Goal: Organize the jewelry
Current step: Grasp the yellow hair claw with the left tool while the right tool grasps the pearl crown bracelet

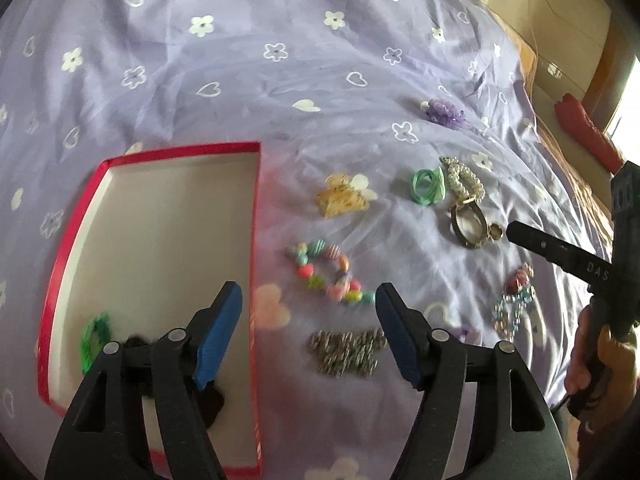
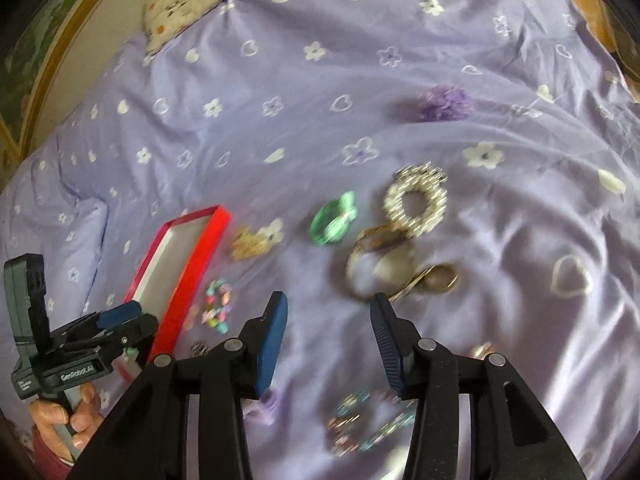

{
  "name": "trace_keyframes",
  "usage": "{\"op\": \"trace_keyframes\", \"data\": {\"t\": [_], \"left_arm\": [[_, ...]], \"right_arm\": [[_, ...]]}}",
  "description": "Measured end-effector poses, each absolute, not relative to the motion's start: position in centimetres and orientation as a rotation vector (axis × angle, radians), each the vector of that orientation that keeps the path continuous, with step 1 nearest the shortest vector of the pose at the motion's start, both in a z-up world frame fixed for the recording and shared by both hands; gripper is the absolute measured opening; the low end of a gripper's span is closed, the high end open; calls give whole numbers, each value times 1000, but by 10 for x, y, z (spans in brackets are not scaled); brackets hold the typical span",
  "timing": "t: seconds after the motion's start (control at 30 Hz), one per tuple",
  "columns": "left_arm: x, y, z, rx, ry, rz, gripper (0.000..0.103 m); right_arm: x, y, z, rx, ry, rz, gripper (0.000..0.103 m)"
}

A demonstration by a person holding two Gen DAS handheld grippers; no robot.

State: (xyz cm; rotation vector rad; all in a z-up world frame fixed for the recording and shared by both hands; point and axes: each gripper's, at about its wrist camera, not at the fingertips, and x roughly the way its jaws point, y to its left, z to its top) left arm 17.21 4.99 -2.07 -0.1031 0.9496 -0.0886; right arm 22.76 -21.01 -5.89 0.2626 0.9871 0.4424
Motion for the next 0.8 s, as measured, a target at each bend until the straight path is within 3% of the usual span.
{"op": "trace_keyframes", "data": {"t": [0.67,0.73,0.77,0.8], "left_arm": [[283,21,-68,-112,1047,-96,71],[288,21,-76,-118,1068,-98,66],[289,21,-78,-121,1075,-99,57],[290,21,-79,-111,1073,-87,54]], "right_arm": [[317,-237,-104,258,1042,283,44],[320,-235,-107,247,1042,279,43],[321,-233,-107,233,1038,277,42],[321,-232,-107,220,1037,274,41]]}}
